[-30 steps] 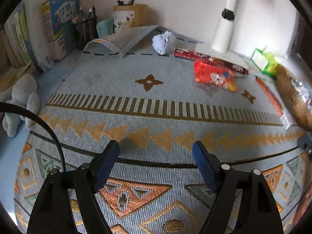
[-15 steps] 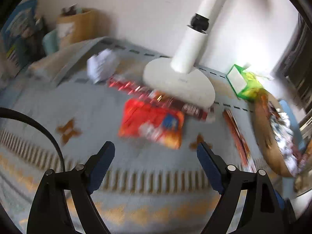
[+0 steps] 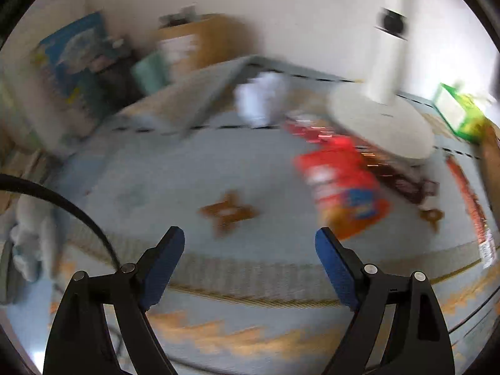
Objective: Organize objects
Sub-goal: 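Swing both open tools back toward the remaining items on the rug, then grasp the red chip bag with the left tool while the right tool grasps a long snack-stick box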
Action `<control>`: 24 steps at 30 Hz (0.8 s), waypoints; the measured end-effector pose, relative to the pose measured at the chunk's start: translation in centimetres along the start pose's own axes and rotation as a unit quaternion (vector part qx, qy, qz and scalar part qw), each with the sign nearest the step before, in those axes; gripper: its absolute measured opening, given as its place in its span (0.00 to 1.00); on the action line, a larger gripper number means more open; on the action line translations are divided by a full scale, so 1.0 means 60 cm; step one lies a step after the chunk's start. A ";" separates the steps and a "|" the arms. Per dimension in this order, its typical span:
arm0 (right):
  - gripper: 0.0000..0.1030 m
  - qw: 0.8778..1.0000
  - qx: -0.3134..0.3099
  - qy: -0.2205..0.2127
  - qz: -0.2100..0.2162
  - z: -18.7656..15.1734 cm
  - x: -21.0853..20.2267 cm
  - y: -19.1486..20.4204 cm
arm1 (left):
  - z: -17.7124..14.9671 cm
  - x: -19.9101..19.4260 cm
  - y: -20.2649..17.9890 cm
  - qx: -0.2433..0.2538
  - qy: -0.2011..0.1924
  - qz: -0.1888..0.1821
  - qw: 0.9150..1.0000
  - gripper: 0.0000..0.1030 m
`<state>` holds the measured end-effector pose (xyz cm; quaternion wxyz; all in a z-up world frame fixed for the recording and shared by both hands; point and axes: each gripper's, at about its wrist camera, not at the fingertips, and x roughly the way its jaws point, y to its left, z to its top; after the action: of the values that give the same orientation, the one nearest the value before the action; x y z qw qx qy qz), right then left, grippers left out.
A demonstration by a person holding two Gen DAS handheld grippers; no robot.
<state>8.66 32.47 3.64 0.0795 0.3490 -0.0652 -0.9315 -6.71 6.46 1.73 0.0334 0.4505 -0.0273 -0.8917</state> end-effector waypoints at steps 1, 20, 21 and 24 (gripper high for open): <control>0.85 1.000 0.000 -0.001 0.000 -0.001 0.000 0.000 | 0.001 -0.004 0.018 -0.009 0.002 -0.014 1.000 0.82; 0.85 0.993 0.068 0.079 -0.060 0.036 0.057 -0.025 | 0.063 0.062 -0.118 0.008 -0.016 -0.094 0.995 0.62; 0.85 0.992 0.067 0.082 -0.063 0.044 0.069 -0.022 | 0.063 0.061 -0.114 0.003 -0.019 -0.099 0.995 0.58; 0.79 0.991 0.068 0.091 -0.077 0.059 0.104 -0.016 | 0.062 0.055 -0.104 -0.013 -0.030 -0.107 0.994 0.40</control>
<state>1.59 32.42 2.10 -0.0106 0.4407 -0.0936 -0.8927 -11.88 12.46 0.82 -0.0568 0.4229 0.0317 -0.9038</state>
